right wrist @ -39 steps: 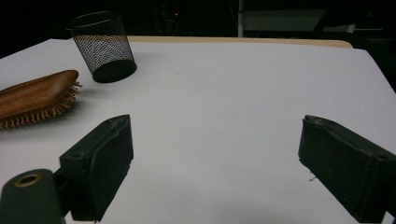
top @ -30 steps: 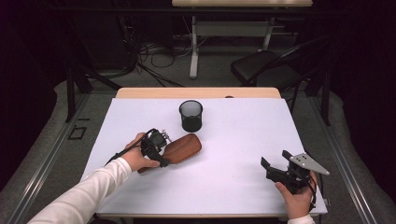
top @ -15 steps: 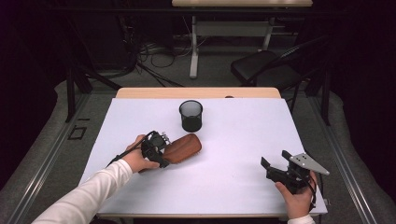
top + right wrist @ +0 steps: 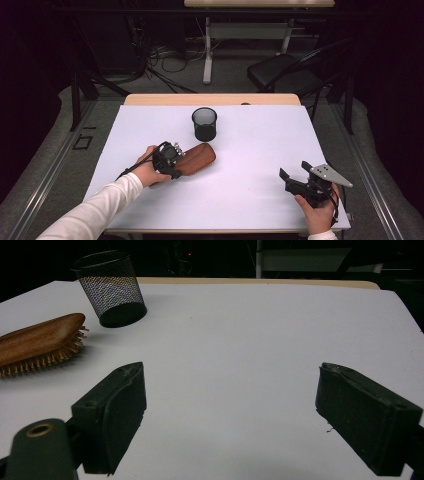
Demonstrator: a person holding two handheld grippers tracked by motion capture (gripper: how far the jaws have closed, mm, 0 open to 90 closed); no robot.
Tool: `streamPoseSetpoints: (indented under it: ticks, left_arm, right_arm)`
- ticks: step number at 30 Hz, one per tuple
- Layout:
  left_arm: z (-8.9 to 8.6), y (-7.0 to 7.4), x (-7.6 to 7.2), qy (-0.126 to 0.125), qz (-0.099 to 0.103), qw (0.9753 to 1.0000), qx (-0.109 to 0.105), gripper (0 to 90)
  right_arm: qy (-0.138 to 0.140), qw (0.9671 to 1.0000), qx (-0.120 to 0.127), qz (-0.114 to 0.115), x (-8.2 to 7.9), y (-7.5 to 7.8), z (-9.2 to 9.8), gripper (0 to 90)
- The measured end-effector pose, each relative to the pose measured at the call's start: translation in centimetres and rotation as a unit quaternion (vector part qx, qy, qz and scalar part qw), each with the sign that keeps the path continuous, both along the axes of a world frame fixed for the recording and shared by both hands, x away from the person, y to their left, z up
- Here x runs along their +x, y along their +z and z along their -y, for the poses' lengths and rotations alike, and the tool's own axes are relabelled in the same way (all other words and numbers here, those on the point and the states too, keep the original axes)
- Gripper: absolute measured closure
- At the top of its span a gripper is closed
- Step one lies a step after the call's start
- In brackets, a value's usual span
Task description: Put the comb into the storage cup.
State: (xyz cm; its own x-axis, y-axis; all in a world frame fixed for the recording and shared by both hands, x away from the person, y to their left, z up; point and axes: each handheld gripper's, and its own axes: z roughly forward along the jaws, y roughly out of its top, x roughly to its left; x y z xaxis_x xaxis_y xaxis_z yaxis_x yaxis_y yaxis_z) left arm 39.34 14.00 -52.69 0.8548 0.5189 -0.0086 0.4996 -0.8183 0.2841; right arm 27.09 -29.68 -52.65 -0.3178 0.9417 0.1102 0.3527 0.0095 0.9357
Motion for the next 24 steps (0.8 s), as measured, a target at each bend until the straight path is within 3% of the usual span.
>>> streamPoseSetpoints:
  ticks: [8,18,24]
  left_arm:
    - [0.1,-0.14,0.0,0.003,0.003,1.0,0.003,64.2]
    - [0.21,-0.06,-0.28,-0.017,0.017,0.9996,0.015,68.9]
    - [-0.12,-0.08,-0.45,-0.018,0.02,0.9996,0.007,70.6]
  right_arm:
    - [0.001,1.0,-0.001,-0.004,0.0,0.0,-0.02,12.6]
    - [0.002,1.0,-0.002,-0.004,-0.01,0.0,-0.02,12.8]
    - [0.002,1.0,-0.003,-0.003,0.05,-0.06,-0.03,13.2]
